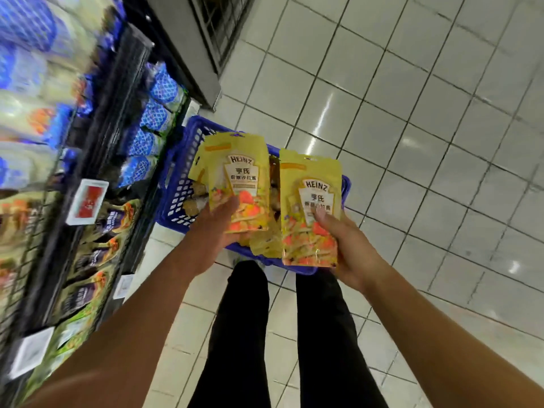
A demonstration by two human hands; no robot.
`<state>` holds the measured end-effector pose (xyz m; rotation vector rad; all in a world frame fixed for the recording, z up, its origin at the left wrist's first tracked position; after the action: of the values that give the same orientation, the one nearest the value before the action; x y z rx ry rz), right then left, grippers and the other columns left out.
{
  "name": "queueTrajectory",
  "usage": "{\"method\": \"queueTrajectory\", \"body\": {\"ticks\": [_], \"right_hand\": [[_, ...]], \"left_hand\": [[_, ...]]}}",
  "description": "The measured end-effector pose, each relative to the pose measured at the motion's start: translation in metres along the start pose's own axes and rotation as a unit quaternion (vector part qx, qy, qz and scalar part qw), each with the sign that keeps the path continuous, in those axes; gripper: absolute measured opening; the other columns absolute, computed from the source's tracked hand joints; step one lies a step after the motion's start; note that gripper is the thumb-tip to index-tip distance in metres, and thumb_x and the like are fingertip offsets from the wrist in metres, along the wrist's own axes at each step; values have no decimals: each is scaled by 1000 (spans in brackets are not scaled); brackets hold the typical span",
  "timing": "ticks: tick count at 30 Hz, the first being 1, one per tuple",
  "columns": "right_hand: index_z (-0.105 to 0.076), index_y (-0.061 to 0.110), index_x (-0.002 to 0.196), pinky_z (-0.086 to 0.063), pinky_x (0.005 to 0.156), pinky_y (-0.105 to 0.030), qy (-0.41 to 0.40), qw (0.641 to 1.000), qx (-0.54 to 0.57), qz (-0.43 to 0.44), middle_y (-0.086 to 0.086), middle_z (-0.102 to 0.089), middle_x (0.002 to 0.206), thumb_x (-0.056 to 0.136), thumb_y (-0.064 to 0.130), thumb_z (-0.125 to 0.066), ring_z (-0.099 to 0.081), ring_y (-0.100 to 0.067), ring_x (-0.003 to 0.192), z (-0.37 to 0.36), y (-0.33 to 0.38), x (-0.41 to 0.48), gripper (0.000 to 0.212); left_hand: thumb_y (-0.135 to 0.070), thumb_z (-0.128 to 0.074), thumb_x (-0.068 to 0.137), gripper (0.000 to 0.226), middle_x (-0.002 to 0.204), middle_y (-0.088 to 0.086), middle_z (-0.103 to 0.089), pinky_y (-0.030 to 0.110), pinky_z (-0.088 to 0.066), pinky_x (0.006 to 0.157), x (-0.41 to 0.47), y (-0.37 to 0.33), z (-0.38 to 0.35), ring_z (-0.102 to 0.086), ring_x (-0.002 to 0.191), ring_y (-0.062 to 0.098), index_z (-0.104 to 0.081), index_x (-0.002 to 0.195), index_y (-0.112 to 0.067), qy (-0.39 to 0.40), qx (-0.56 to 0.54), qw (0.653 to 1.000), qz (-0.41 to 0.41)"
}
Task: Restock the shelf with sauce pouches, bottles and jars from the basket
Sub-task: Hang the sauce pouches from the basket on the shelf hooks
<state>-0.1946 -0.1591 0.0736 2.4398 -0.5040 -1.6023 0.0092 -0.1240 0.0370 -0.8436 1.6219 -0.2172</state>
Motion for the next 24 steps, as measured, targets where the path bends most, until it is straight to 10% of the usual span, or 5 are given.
{"method": "queueTrajectory", "body": {"ticks": [6,24], "right_hand": [[-58,15,134,-57,87,-48,29,998,10,51,-16,-66,130,77,29,-80,-65,-36,117,-54,30,-68,63],[-55,12,134,-59,81,-43,170,959,-176,144,-17,-69,124,70,18,-81,-68,-37,111,-152,130,-252,70]], "left_hand": [[-9,-84,73,61,126,6,-68,51,-53,96,-66,-55,-25,-64,118,28,-61,128,-22,5,-8,1000,-28],[1,-85,70,85,129,5,-67,44,-60,75,-288,-156,-73,-65,117,30,-47,135,-39,-80,-89,952,-282]]}}
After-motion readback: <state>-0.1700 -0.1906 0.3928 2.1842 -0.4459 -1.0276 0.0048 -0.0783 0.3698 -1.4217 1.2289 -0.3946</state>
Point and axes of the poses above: each hand's wrist, its own x-axis towards the middle knuckle, its own z-axis out of the back of the hand, y = z × x, the point moved 9 cm from there along x, towards the middle knuckle
